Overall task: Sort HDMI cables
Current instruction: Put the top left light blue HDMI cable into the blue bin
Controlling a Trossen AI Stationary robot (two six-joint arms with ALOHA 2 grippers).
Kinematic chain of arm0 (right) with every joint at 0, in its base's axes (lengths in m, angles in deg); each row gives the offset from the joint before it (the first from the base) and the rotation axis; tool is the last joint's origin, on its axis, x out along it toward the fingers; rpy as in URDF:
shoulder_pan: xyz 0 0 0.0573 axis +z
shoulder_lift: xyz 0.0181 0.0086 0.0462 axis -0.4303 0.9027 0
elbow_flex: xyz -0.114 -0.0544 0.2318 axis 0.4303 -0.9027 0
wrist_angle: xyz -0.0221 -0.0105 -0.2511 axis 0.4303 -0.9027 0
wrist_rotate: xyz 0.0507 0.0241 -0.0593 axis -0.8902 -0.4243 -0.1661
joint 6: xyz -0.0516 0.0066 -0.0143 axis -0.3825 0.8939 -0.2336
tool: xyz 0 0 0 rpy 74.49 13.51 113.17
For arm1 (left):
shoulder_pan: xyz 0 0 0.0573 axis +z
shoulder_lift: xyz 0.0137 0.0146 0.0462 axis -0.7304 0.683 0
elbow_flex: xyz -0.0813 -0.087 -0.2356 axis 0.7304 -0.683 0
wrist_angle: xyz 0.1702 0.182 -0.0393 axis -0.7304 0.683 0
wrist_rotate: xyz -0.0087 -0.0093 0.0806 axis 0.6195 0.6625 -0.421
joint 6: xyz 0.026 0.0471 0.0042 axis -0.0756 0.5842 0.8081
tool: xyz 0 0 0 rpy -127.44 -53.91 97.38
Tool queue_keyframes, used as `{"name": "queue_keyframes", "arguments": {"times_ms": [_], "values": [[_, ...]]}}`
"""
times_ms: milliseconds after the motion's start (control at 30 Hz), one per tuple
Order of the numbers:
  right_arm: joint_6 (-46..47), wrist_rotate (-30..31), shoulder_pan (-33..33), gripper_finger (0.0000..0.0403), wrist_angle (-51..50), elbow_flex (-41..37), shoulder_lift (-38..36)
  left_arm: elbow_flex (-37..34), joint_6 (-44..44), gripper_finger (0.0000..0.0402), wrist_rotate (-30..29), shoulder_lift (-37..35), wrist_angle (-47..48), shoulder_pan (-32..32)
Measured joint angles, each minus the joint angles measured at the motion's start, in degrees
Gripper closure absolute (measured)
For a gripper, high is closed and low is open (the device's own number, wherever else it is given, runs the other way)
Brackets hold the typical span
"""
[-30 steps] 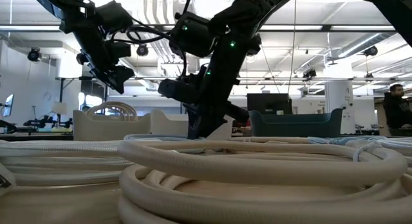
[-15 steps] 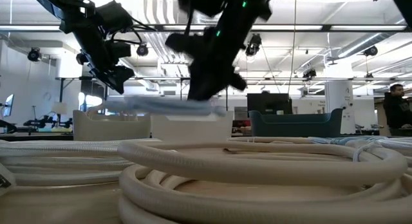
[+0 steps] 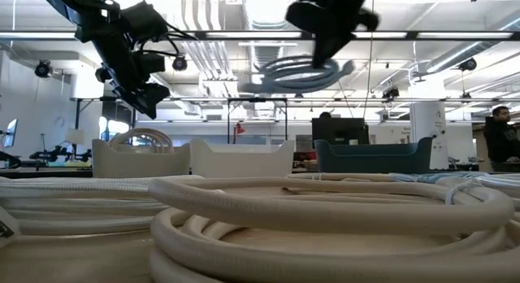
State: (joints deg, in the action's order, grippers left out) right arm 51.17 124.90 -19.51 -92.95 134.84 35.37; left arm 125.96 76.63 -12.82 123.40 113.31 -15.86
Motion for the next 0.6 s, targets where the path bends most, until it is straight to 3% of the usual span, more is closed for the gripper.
{"name": "queue_keyframes", "arguments": {"times_ms": [233,600], "values": [[9.04,5.7,-2.05,0.039,-4.32,-6.82,-4.23,0.0,-0.07,0.0195,5.34,0.0,-0.2,-0.06],[13.14,7.02,-13.93,0.039,-2.7,-22.0,-7.13,0.0,-0.05,0.0195,7.58,0.0,-0.52,-0.08]]}}
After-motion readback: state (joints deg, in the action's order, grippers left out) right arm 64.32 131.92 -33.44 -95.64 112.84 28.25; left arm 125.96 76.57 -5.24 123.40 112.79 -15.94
